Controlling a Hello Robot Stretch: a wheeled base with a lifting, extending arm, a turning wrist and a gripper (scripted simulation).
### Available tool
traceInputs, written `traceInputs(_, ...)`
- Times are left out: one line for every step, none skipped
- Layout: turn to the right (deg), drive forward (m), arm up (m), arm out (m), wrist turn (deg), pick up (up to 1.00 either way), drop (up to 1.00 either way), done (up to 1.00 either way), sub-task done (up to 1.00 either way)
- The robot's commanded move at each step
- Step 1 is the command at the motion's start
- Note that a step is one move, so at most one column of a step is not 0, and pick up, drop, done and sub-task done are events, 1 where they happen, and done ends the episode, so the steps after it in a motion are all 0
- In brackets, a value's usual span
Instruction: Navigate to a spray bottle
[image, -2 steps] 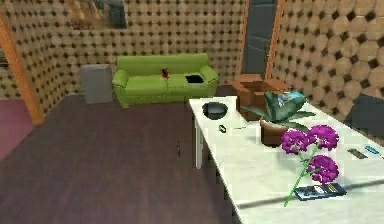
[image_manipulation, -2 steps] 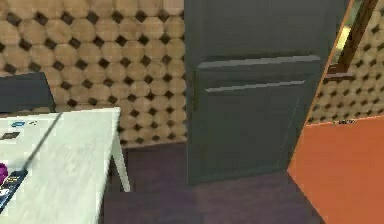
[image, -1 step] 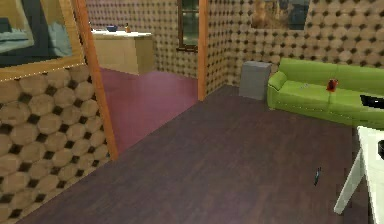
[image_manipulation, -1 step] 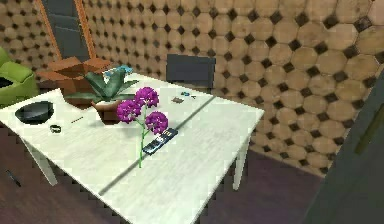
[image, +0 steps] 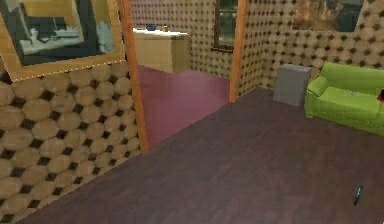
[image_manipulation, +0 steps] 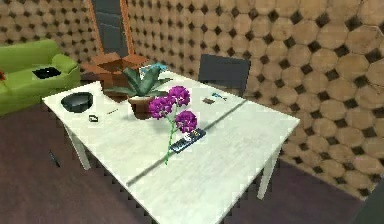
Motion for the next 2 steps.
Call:
traceInputs(0.0, 1.00, 0.00, 0.00, 0.0, 0.00, 0.00, 0.00, 0.00)
traceInputs(0.0, 0.65, 0.00, 0.00, 0.0, 0.00, 0.00, 0.00, 0.00)
